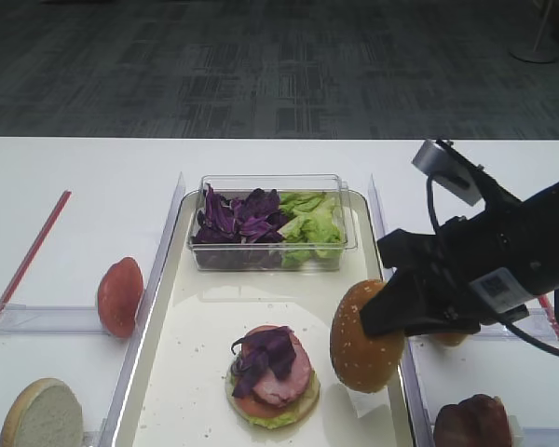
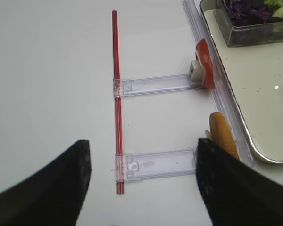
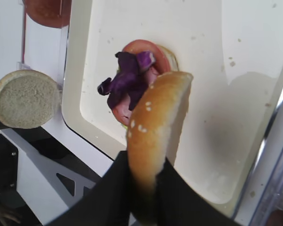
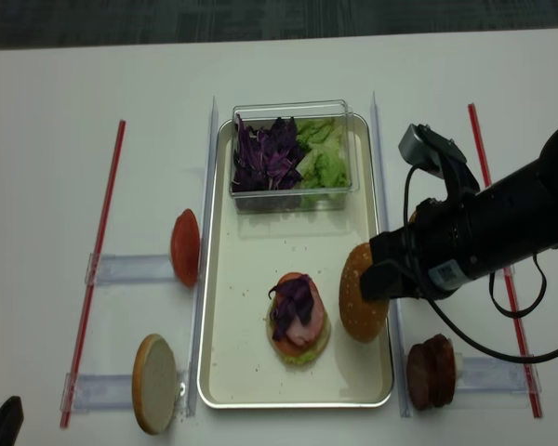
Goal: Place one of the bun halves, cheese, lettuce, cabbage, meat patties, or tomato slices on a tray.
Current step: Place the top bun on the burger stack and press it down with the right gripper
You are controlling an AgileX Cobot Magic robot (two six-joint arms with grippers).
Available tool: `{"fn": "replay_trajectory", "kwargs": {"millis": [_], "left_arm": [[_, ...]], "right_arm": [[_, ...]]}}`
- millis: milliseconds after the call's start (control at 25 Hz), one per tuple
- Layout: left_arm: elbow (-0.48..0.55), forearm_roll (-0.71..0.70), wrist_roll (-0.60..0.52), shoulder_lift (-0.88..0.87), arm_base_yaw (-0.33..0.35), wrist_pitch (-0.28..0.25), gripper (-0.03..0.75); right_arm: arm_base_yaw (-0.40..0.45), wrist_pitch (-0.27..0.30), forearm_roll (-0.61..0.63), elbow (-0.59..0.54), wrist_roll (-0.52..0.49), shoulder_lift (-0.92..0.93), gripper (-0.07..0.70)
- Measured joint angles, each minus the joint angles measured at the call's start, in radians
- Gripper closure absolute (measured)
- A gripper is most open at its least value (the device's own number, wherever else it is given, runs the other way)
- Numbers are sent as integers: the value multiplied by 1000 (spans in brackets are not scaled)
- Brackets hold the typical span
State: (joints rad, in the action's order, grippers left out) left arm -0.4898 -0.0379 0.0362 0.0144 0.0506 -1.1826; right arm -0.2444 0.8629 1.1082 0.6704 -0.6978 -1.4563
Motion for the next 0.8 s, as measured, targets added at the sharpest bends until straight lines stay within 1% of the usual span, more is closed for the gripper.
{"fn": "replay_trajectory", "kwargs": {"millis": [160, 280, 400, 520, 680, 800], "left_arm": [[0, 0, 0, 0, 0, 0, 275], [0, 0, 0, 0, 0, 0, 275], [0, 0, 0, 0, 0, 0, 276], [0, 0, 0, 0, 0, 0, 275], [0, 0, 0, 0, 0, 0, 275], [0, 0, 0, 0, 0, 0, 275]], "right_arm": [[60, 58, 82, 0, -72, 0, 479], [99, 104, 117, -2, -110, -2, 479], [108, 173, 165, -2, -165, -39, 479], [108, 241, 238, -2, -241, -97, 479], [108, 287, 303, -2, -292, -162, 479], [108, 290, 342, -2, -320, -205, 479]]}}
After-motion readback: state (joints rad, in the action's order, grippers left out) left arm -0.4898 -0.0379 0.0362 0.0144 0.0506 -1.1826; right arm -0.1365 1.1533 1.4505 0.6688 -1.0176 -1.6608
